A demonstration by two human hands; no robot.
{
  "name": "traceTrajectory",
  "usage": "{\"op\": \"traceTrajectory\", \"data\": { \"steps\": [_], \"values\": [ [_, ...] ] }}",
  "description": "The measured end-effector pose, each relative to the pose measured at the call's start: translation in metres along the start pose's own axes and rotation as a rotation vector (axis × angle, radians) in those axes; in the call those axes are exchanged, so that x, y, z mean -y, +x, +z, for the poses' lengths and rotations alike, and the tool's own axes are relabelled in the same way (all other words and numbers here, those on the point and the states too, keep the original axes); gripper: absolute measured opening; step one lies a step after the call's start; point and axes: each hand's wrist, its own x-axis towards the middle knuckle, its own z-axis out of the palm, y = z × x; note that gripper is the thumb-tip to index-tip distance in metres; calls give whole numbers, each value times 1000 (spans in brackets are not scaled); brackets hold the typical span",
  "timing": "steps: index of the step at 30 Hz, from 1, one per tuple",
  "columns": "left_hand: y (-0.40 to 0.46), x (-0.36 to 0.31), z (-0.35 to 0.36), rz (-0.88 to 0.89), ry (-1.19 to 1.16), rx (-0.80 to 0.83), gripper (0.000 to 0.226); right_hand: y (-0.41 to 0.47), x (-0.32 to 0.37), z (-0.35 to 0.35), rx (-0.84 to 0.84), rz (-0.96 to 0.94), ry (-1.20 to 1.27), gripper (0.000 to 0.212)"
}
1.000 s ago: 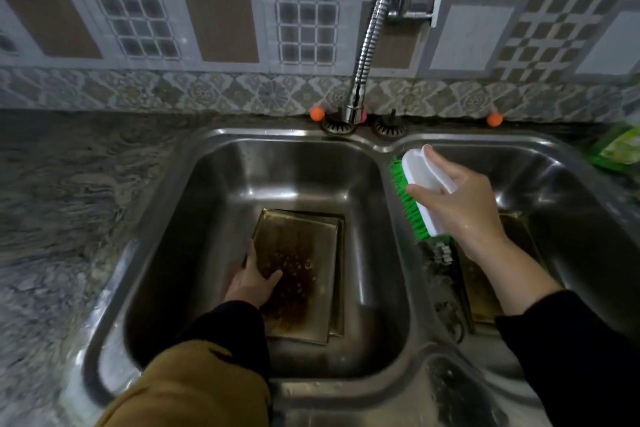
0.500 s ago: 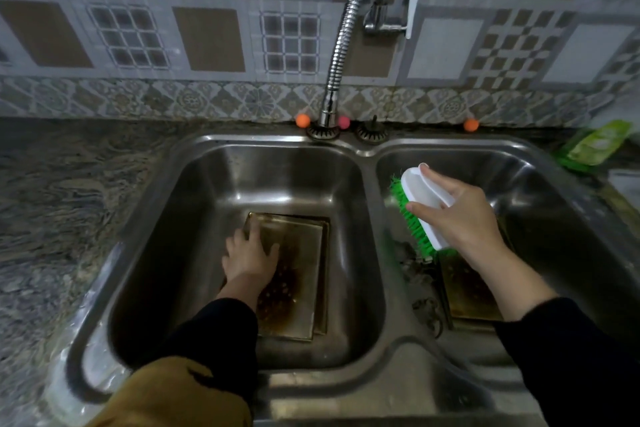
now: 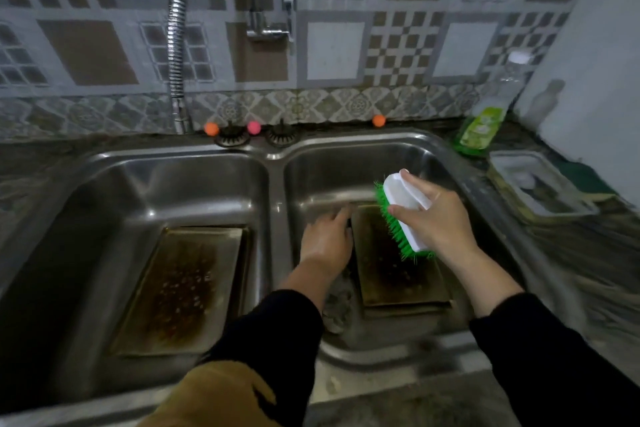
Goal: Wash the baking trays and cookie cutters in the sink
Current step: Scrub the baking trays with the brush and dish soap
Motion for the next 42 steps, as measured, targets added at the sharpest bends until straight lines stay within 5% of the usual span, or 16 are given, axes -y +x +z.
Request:
{"op": "traceTrajectory", "data": {
  "steps": [6,15,24,33,38,42],
  "values": [
    [30,-22,77,-225,-118,226,44,31,-41,-27,63,-10,-43,63],
    [81,-21,139,-465,47,189,43,81,-87,-31,152,-72,-45,64],
    [77,-24,141,-465,-94,80,41,86,-95,-38,183,-108,-20,62],
    [48,-49,113,-540,-468,-53,93,106,-69,-129,14,-203,-295,74],
    [27,-61,92,-496,-646,-175,90,138,-90,-185,-110,-53,-569,68],
    [17,-71,75,-439,-764,-232,90,149,-120,-183,5,70,-637,64]
  ]
}}
